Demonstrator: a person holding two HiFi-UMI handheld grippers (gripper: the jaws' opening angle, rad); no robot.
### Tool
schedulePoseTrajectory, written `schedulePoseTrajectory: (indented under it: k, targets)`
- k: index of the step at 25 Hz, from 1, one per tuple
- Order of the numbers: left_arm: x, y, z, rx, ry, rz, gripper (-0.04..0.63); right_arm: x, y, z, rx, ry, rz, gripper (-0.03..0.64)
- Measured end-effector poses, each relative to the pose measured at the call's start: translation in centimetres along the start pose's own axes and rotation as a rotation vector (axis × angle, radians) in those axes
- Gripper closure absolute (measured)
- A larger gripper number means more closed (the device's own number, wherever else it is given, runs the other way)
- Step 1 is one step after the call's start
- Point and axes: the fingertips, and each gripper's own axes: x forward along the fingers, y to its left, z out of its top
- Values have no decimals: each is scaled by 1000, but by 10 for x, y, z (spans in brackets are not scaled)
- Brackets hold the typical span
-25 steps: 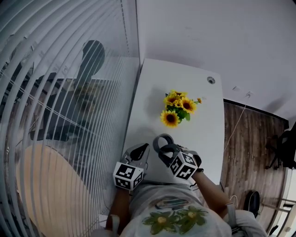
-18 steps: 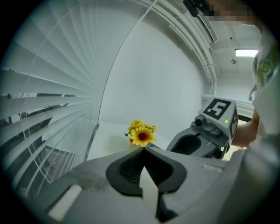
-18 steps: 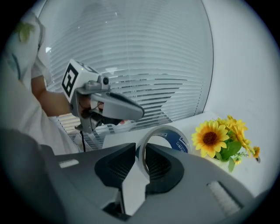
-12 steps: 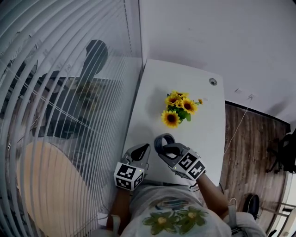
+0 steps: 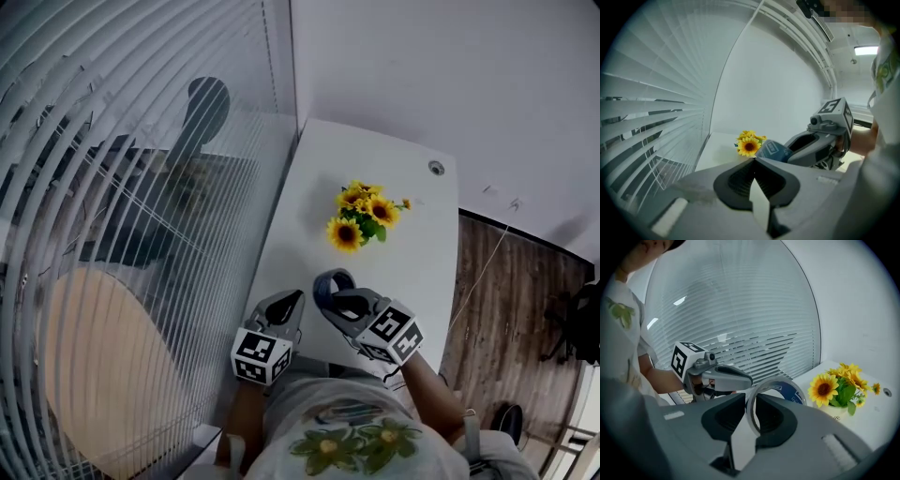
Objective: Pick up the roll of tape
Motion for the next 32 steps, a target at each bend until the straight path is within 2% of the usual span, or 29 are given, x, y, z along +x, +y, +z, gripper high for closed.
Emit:
schedulePoseTrajectory:
  k: [13,22,32]
  targets:
    - [-21,-43,-1,18,-38,81,589,-50,32,2,-31,-114,70,541]
    - [-40,-94,2,27,-65,138,589,-103,63,-2,-45,-189,138,541]
    - [-55,-144,-2,35,-73,187,590,-149,78,-24,-38,-201,171,554]
